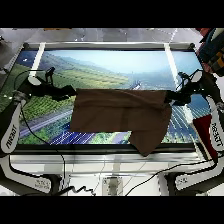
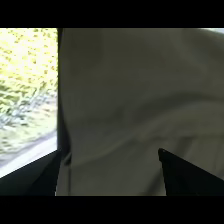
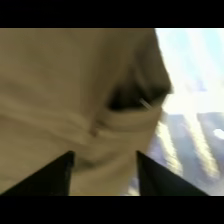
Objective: Fold the clothes and pants, and hang the long-sleeved shirts on hangers.
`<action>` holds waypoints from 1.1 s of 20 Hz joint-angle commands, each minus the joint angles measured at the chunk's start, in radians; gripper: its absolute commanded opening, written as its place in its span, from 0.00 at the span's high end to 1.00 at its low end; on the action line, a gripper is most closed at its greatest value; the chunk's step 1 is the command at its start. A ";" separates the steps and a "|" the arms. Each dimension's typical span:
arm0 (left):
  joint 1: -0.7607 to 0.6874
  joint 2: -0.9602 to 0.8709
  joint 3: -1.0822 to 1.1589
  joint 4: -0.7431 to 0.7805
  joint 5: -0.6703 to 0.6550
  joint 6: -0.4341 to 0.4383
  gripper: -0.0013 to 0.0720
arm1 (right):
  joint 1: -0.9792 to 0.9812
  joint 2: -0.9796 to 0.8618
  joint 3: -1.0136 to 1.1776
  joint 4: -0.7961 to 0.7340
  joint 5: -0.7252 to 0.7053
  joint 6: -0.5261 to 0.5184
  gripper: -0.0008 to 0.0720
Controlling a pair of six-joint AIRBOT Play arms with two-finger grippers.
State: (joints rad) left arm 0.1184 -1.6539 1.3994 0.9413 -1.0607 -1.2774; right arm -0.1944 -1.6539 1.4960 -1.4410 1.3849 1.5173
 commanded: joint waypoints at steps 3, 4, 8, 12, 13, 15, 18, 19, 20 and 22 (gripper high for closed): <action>0.153 0.125 0.000 0.001 -0.201 0.056 0.14 | -0.045 0.014 -0.018 -0.074 0.286 -0.046 0.44; 0.184 0.159 0.000 0.001 -0.235 0.067 0.14 | -0.058 0.029 -0.055 -0.050 0.317 -0.046 0.44; 0.279 0.303 0.000 0.000 -0.283 0.108 0.19 | -0.080 0.199 -0.382 0.067 0.248 -0.114 0.54; 0.290 0.383 0.000 -0.001 -0.286 0.106 0.19 | -0.080 0.358 -0.711 0.226 0.142 -0.203 0.54; 0.287 0.388 0.000 0.000 -0.294 0.102 0.19 | -0.080 0.373 -0.759 0.238 0.106 -0.202 0.54; 0.288 0.389 -0.002 -0.001 -0.319 0.088 0.19 | -0.080 0.379 -0.845 0.291 0.008 -0.201 0.54; 0.291 0.390 -0.003 -0.001 -0.375 0.088 0.19 | -0.080 0.379 -0.936 0.392 -0.142 -0.201 0.54; 0.291 0.391 -0.004 -0.001 -0.385 0.088 0.19 | -0.079 0.379 -0.962 0.418 -0.180 -0.202 0.54; 0.291 0.396 -0.015 -0.001 -0.387 0.087 0.19 | -0.079 0.379 -0.983 0.433 -0.208 -0.202 0.54; 0.296 0.431 -0.086 -0.001 -0.365 0.088 0.19 | -0.079 0.379 -1.018 0.442 -0.270 -0.203 0.57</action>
State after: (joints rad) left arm 0.4095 -1.2510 1.3655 0.9401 -1.4208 -1.1889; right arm -0.2741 -1.2785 0.5480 -1.0428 1.2686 1.3201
